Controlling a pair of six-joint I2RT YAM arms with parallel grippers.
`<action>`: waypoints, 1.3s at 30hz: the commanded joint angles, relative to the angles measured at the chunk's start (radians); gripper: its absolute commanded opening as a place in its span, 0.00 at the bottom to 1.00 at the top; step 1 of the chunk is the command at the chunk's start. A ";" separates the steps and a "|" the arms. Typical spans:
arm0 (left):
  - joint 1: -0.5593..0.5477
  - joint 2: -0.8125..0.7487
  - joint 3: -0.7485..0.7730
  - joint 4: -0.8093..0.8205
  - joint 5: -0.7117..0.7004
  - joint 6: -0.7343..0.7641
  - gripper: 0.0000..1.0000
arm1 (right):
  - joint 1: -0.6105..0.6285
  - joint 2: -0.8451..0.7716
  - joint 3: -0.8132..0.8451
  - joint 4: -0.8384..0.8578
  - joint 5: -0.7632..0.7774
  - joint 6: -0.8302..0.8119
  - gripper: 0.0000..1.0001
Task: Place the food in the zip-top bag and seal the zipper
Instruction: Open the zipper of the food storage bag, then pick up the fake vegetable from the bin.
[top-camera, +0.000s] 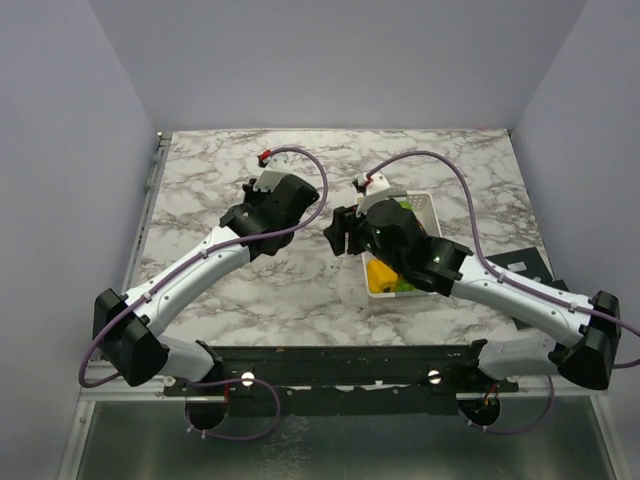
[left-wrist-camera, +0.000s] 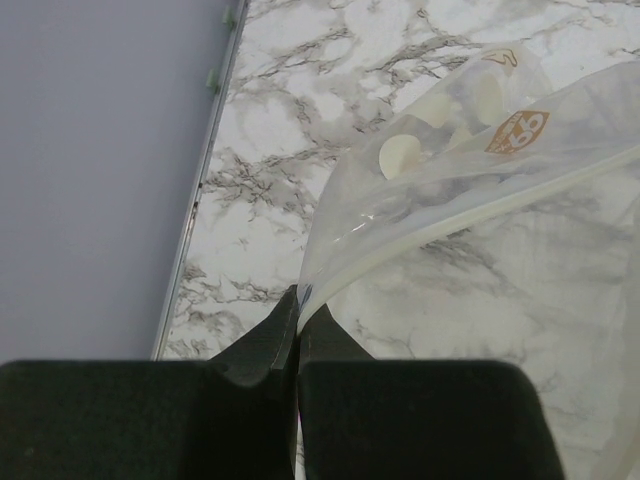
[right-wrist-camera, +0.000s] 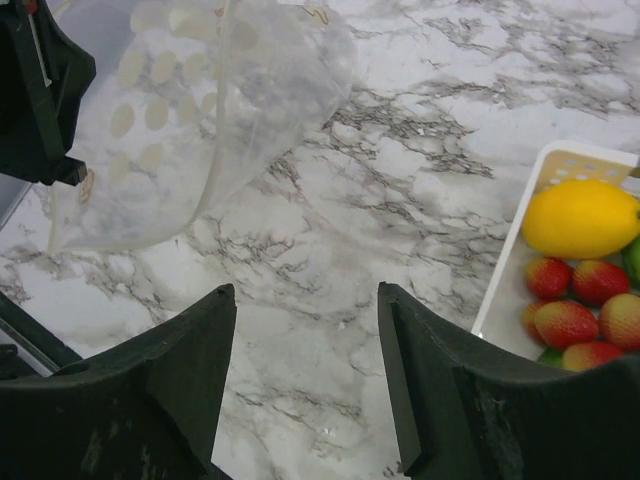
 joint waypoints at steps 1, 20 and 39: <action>-0.006 0.011 -0.024 0.034 0.038 0.001 0.00 | -0.005 -0.086 -0.029 -0.139 0.057 -0.037 0.66; -0.026 0.034 -0.097 0.094 0.177 -0.009 0.00 | -0.068 -0.206 -0.103 -0.523 0.161 0.069 0.72; -0.027 0.022 -0.132 0.123 0.251 0.011 0.00 | -0.213 -0.119 -0.194 -0.481 -0.131 0.117 0.72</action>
